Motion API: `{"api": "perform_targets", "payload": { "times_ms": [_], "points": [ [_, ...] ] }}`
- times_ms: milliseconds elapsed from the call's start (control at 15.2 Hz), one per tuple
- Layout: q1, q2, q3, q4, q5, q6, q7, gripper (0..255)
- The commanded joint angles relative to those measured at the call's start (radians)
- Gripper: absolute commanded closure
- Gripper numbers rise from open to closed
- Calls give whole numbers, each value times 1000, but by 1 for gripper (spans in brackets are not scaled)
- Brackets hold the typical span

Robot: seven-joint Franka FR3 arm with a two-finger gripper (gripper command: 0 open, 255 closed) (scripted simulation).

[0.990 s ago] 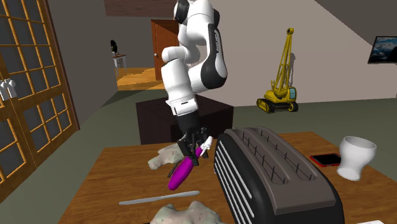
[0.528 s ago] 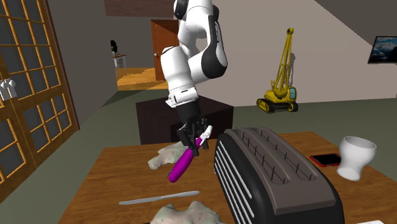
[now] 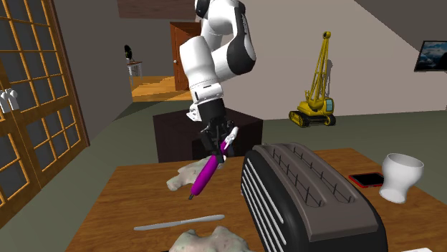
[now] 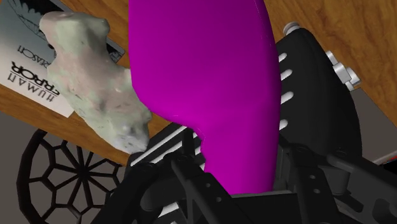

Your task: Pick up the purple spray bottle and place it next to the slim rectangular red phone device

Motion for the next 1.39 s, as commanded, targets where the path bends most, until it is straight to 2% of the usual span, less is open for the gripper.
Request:
{"api": "perform_targets", "payload": {
  "times_ms": [0,990,1320],
  "points": [
    [11,-22,-15,-7,-23,-12,19,255],
    [75,-144,-104,1,-176,-108,153,255],
    [201,-225,-104,-116,-224,-14,258,255]
  ]
}}
